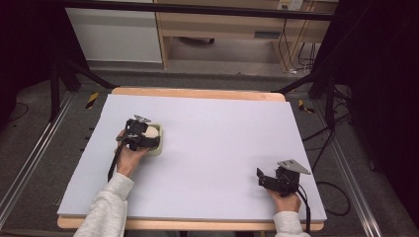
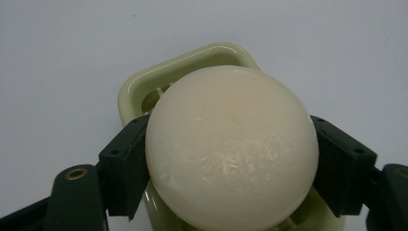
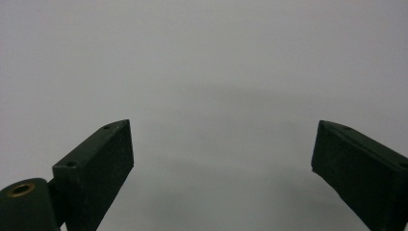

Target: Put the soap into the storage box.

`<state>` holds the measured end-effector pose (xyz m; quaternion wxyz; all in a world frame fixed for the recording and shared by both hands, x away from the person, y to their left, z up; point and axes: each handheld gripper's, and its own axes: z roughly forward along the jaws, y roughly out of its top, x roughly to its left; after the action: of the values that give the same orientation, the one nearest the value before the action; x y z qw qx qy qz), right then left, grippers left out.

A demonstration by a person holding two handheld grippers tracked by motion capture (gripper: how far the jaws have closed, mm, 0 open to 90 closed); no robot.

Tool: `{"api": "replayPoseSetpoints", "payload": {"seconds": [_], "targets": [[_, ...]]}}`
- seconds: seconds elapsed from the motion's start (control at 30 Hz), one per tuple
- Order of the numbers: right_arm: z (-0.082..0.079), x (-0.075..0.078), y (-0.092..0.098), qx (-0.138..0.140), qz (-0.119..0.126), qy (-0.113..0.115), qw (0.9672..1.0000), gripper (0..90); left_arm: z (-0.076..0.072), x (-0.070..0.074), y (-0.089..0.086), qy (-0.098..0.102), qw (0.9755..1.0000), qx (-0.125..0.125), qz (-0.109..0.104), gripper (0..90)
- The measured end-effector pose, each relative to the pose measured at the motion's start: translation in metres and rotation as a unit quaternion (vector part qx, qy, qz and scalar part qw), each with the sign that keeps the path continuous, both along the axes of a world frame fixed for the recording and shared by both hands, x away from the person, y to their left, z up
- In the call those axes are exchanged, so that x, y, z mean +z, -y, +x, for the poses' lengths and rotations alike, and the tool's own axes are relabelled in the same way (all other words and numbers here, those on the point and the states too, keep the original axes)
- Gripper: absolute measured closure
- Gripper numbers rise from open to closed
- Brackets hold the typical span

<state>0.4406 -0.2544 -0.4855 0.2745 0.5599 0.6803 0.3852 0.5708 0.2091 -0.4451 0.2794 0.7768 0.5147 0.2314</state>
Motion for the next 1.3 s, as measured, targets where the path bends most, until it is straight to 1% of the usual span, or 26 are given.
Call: {"api": "replayPoseSetpoints", "payload": {"seconds": [0.27, 0.53, 0.6, 0.67, 0.8, 0.93, 1.03, 1.17, 1.3], "targets": [[0.0, 0.0, 0.0, 0.0, -0.001, 0.001, 1.0, 7.8, 0.0, -0.002, -0.001, 0.001, 1.0, 0.002, 0.001, 23.8], [0.0, 0.0, 0.0, 0.002, 0.001, 0.001, 1.0, 7.7, 0.0, -0.002, 0.0, 0.001, 1.0, 0.002, 0.006, 23.8], [0.0, 0.0, 0.0, 0.002, 0.001, 0.001, 1.0, 7.7, 0.0, -0.002, 0.0, 0.002, 1.0, 0.003, 0.004, 23.8], [0.0, 0.0, 0.0, 0.002, 0.0, 0.002, 1.0, 7.7, -0.002, 0.001, -0.001, 0.01, 0.9999, 0.001, -0.001, 23.7], [0.0, 0.0, 0.0, 0.001, 0.002, 0.001, 1.0, 7.7, -0.007, 0.01, -0.001, 0.029, 0.9996, 0.0, -0.004, 24.3], [-0.001, 0.0, 0.0, 0.001, 0.002, 0.002, 1.0, 7.7, -0.01, 0.014, -0.001, 0.037, 0.9993, -0.002, -0.004, 24.4], [-0.001, 0.0, 0.0, 0.001, 0.002, 0.003, 1.0, 7.7, -0.013, 0.017, -0.001, 0.038, 0.9993, -0.003, -0.003, 23.7], [-0.001, 0.001, 0.0, 0.001, 0.0, 0.005, 1.0, 7.7, -0.019, 0.022, -0.002, 0.047, 0.9988, -0.003, -0.01, 23.4], [-0.001, 0.001, 0.0, 0.0, 0.001, 0.005, 1.0, 7.7, -0.028, 0.027, -0.005, 0.056, 0.9982, -0.005, -0.02, 22.3]]}}
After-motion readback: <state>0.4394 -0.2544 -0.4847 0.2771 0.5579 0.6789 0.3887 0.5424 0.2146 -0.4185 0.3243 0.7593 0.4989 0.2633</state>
